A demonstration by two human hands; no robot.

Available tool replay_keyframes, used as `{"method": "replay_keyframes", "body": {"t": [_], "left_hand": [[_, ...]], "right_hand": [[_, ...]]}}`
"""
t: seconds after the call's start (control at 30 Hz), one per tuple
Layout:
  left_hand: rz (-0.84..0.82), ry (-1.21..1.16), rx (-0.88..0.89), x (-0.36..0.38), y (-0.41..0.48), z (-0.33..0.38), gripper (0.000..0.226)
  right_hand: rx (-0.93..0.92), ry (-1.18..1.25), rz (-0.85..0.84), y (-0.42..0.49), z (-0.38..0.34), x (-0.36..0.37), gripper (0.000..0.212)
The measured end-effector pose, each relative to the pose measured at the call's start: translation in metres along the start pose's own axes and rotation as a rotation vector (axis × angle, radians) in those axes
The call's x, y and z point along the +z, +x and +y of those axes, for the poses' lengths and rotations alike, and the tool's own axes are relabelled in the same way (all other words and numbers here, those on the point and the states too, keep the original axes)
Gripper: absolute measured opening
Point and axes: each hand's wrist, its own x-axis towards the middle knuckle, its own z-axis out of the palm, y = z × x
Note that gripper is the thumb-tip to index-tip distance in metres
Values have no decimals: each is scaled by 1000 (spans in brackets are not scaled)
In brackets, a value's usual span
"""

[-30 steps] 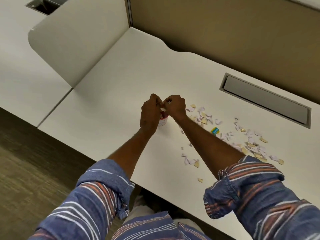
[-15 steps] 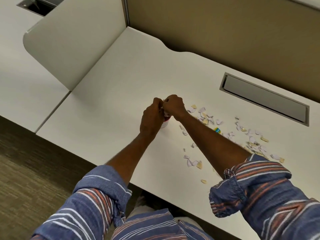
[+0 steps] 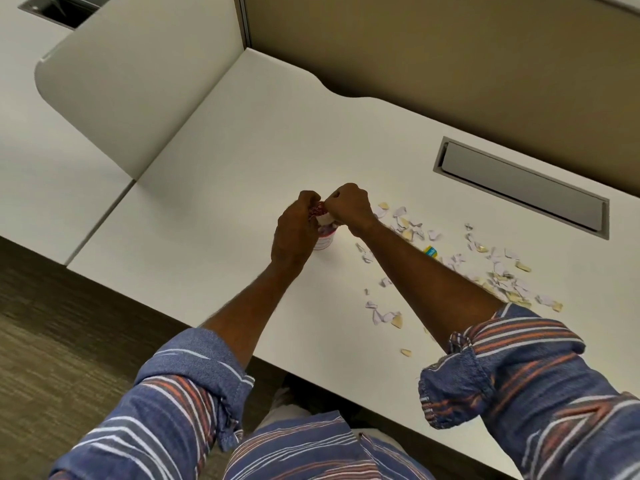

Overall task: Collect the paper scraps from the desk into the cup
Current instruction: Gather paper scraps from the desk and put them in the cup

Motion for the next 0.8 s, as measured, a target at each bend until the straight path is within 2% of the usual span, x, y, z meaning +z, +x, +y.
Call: {"method": "replay_keyframes", "body": {"t": [0.17,0.37,0.53,0.63,0.7,0.8], "left_hand": [[-22,-24,-20,0,1,3,32],[-55,-6,30,0,4,5,27],[-74,-9,7,1,9,3,41],[-57,26,2,3,8,7,42],[-22,82,149,8,2,15,37],[-29,85,482,30,-20,28,26]], "right_hand": [[-10,-10,37,0,0,0,11],[-95,59,48,-4,3,-3,26],[-172,41,143,-6,15,-7,28],[-200,59,218,-6,33,-16,30],[-234,67,257,-12,59,-25,26],[-312,11,289,-36,125,-42,19]]}}
